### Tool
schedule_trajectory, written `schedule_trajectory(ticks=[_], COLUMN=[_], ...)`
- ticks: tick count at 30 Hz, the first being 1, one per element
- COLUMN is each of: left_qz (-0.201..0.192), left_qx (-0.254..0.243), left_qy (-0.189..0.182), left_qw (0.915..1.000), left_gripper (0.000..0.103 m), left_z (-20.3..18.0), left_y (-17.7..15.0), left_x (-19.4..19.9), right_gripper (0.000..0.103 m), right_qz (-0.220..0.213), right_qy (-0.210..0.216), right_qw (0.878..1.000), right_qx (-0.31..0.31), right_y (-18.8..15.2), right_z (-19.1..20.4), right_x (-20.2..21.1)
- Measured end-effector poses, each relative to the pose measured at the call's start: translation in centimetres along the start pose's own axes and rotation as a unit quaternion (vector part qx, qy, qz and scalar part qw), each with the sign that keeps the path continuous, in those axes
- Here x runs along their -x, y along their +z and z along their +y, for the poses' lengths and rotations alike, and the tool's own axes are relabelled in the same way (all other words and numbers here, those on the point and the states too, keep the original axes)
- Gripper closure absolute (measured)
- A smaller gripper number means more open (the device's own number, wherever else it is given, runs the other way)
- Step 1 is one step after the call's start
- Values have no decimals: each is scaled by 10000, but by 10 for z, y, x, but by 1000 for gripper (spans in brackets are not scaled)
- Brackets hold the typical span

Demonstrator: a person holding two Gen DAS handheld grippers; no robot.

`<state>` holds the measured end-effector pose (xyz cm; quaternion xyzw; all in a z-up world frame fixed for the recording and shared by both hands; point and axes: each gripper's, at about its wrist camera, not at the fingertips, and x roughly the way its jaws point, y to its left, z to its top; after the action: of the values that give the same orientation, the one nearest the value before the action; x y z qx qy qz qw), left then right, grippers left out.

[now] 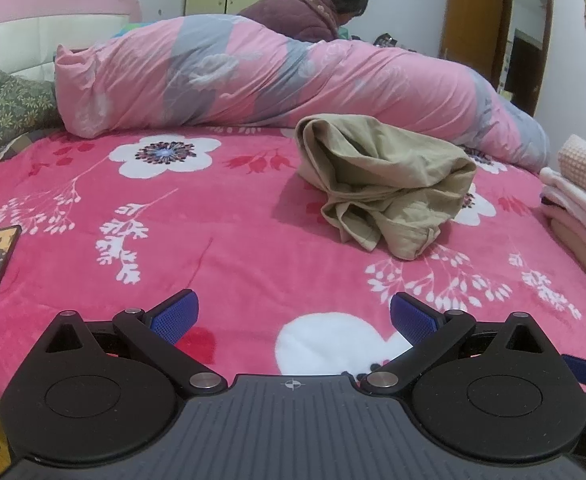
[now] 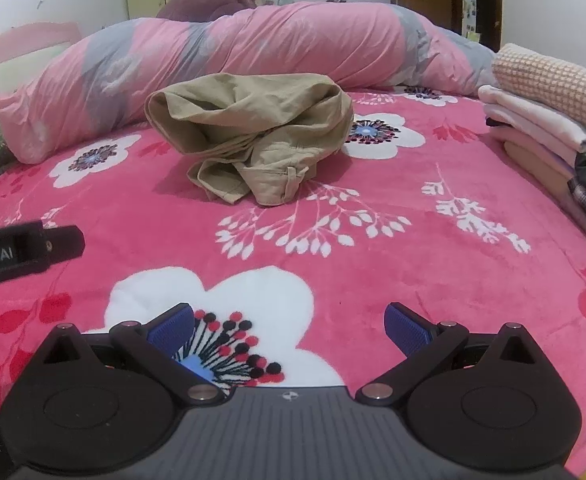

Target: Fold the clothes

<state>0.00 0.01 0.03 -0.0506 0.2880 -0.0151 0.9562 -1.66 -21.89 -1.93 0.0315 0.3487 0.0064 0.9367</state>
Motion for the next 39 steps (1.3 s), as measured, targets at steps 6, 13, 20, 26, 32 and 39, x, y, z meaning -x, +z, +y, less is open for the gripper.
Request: schedule_trajectory(ticks=[6,13,20,26,32,39], left_qz=[-41,-24,351,421,332,341], left_qx=[-45,-7,112,170,102,32], left_qy=[4,-141,-79,-29,84,175], left_qw=[10000,9999,9993,9990,9994,9993], left_gripper=[0,0,0,0,0,0], left_z=[-1,4,4,6,5,5], left_y=[1,0,1,1,1,0], left_x=[0,-6,-11,-11,-11,-13], right_gripper=[0,0,0,0,0,0], right_qz=[14,-31,-75,-67,-29,-34], right_qy=[16,18,-3,-37,-150,-169], right_qw=[10000,9999,9998,9998,9997,9998], right_qx=[-26,-128,-182,-192,-179,-142], right_y=[-3,4,7,9,11,11], right_z=[-4,-5,-5,-3,0,2], right_x=[-2,4,5,6,4,3])
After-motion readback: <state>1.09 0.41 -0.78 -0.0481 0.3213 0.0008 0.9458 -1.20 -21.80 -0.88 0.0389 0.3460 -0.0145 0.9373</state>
